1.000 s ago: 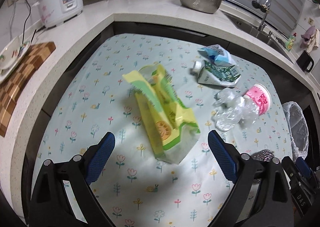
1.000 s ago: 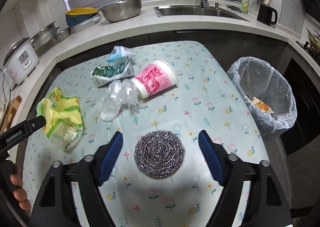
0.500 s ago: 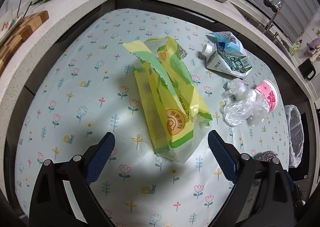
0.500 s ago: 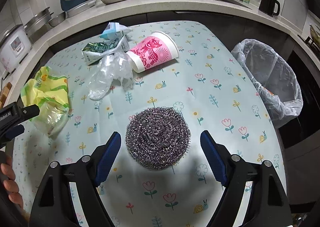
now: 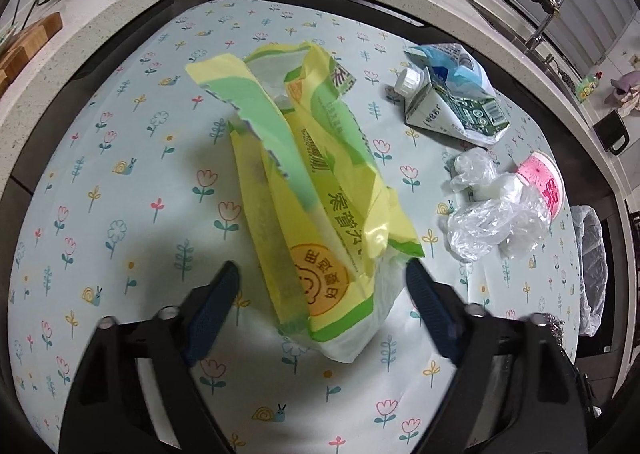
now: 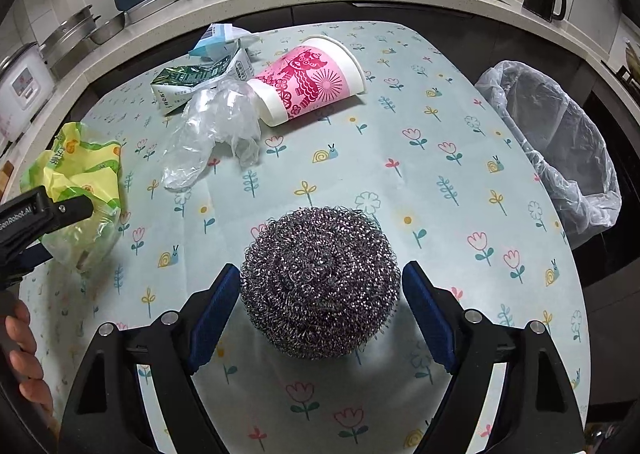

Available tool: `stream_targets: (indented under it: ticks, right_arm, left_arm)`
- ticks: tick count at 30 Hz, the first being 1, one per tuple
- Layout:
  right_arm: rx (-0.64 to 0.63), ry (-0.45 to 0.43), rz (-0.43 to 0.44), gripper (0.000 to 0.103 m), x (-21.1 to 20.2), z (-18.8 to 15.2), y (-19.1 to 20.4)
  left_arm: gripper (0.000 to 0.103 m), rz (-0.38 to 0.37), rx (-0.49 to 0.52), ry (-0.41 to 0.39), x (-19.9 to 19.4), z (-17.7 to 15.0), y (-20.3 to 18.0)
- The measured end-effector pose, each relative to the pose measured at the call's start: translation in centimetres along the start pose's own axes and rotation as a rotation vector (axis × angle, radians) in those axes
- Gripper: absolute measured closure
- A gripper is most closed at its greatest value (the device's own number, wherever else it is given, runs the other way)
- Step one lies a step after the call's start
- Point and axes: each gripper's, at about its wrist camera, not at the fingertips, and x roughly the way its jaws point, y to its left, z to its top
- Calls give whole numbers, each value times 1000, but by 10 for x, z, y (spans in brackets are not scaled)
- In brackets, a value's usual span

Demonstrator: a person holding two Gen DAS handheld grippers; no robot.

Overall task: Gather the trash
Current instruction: 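Grasp the yellow-green bag with the left gripper while the right gripper grasps the steel wool scrubber, then carry the yellow-green bag and the steel wool scrubber toward the bin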

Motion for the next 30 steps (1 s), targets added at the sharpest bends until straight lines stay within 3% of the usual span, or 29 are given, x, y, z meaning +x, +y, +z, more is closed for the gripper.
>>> stream_targets:
  ticks: [4, 7, 16, 30]
  right_arm:
    - [5, -4, 14, 30, 0, 0, -1]
    - [7, -15, 23, 33, -4, 0, -1]
    - [13, -71, 48, 35, -31, 2, -6]
    - [64, -208, 68, 35, -94, 16, -32]
  left_arm:
    - [63, -25, 5, 8, -2, -1, -1]
    - [75, -17, 34, -8, -10, -1, -7]
    - [89, -56, 82, -57, -45, -5, -30]
    - [90, -135, 216, -146, -106, -22, -95]
